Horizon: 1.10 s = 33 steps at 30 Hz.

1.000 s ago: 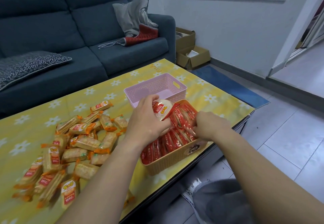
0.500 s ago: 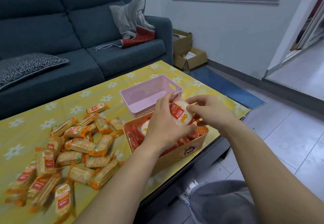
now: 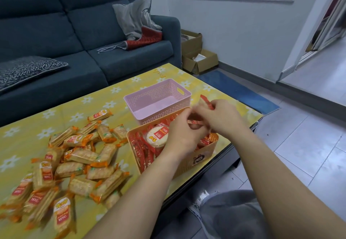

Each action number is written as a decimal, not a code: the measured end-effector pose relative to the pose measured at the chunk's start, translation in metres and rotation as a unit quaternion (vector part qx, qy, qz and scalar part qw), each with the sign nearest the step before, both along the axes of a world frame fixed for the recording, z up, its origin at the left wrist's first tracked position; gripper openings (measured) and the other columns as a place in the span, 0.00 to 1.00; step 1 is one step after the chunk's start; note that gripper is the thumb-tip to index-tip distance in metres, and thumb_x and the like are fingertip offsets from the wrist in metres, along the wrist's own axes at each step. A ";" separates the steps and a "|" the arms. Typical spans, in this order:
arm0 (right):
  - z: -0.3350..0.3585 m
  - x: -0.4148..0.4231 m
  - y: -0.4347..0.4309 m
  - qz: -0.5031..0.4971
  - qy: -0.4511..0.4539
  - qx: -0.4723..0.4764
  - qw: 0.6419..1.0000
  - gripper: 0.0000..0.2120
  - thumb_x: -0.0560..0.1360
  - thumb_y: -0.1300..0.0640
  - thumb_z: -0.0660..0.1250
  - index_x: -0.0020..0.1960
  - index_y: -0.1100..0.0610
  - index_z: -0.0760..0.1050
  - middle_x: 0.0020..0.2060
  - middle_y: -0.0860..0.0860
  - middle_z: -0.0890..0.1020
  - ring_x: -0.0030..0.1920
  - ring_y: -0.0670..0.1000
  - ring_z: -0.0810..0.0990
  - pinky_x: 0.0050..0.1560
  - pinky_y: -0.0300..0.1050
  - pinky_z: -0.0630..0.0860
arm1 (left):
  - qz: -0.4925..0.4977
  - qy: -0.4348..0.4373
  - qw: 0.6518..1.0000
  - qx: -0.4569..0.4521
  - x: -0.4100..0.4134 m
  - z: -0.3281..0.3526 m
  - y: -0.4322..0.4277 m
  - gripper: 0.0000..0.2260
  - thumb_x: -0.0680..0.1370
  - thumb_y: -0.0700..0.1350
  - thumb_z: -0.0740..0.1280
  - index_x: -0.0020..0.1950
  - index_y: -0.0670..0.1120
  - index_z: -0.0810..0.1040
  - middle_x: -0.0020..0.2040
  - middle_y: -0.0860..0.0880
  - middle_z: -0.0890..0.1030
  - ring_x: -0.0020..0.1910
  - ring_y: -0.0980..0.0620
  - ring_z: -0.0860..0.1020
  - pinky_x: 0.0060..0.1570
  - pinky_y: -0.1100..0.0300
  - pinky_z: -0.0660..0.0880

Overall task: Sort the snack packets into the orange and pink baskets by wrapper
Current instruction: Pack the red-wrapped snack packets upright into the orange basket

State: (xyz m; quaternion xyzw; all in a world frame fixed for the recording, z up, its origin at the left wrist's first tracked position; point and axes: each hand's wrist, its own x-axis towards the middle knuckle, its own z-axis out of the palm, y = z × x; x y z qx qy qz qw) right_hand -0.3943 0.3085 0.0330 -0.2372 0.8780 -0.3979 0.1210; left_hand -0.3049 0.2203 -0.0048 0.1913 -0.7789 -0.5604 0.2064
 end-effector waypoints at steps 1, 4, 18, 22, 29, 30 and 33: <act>-0.001 -0.002 0.002 -0.001 0.015 0.019 1.000 0.22 0.77 0.41 0.63 0.43 0.60 0.80 0.33 0.53 0.83 0.35 0.53 0.84 0.36 0.48 0.80 | -0.021 -0.020 0.999 -0.033 0.001 -0.002 -0.002 0.11 0.75 0.41 0.74 0.56 0.48 0.81 0.47 0.55 0.85 0.42 0.61 0.82 0.45 0.62 0.79; -0.006 -0.015 0.009 -0.006 0.008 0.030 0.999 0.13 0.78 0.54 0.62 0.45 0.62 0.81 0.34 0.56 0.84 0.36 0.55 0.85 0.40 0.55 0.84 | -0.038 -0.103 0.970 -0.216 0.004 -0.009 -0.009 0.12 0.80 0.41 0.66 0.59 0.55 0.81 0.56 0.57 0.83 0.56 0.56 0.79 0.58 0.54 0.78; -0.006 -0.009 0.007 0.055 0.168 0.244 0.954 0.16 0.76 0.53 0.62 0.63 0.50 0.78 0.53 0.52 0.83 0.51 0.56 0.82 0.45 0.51 0.82 | -0.047 -0.178 0.827 -0.531 0.000 -0.010 -0.020 0.15 0.78 0.42 0.67 0.59 0.59 0.81 0.56 0.56 0.78 0.56 0.48 0.69 0.56 0.51 0.64; -0.013 0.001 -0.006 0.079 0.188 0.310 0.929 0.09 0.75 0.57 0.63 0.52 0.54 0.80 0.40 0.52 0.80 0.41 0.57 0.80 0.35 0.45 0.74 | -0.060 -0.184 0.799 -0.569 0.001 -0.011 -0.020 0.17 0.79 0.40 0.65 0.63 0.57 0.79 0.59 0.53 0.76 0.61 0.45 0.69 0.58 0.50 0.65; -0.022 0.000 -0.008 0.067 0.171 0.256 0.949 0.08 0.75 0.52 0.68 0.51 0.54 0.73 0.44 0.53 0.80 0.43 0.57 0.80 0.38 0.48 0.77 | -0.079 -0.201 0.876 -0.432 -0.001 -0.020 -0.028 0.16 0.76 0.38 0.65 0.57 0.55 0.83 0.54 0.54 0.81 0.55 0.48 0.80 0.50 0.48 0.78; -0.019 -0.001 -0.005 0.067 0.169 0.256 0.949 0.09 0.76 0.49 0.67 0.52 0.52 0.74 0.45 0.52 0.80 0.44 0.56 0.80 0.39 0.47 0.76 | -0.074 -0.187 0.892 -0.404 0.000 -0.015 -0.028 0.15 0.77 0.37 0.64 0.56 0.55 0.83 0.54 0.54 0.81 0.55 0.49 0.80 0.50 0.48 0.78; -0.018 0.001 -0.002 0.057 0.197 0.286 0.936 0.08 0.78 0.48 0.66 0.51 0.52 0.77 0.44 0.51 0.80 0.45 0.56 0.81 0.39 0.45 0.73 | -0.012 -0.155 0.909 -0.387 0.009 0.006 -0.036 0.13 0.78 0.40 0.64 0.53 0.56 0.82 0.54 0.56 0.81 0.55 0.52 0.78 0.55 0.49 0.77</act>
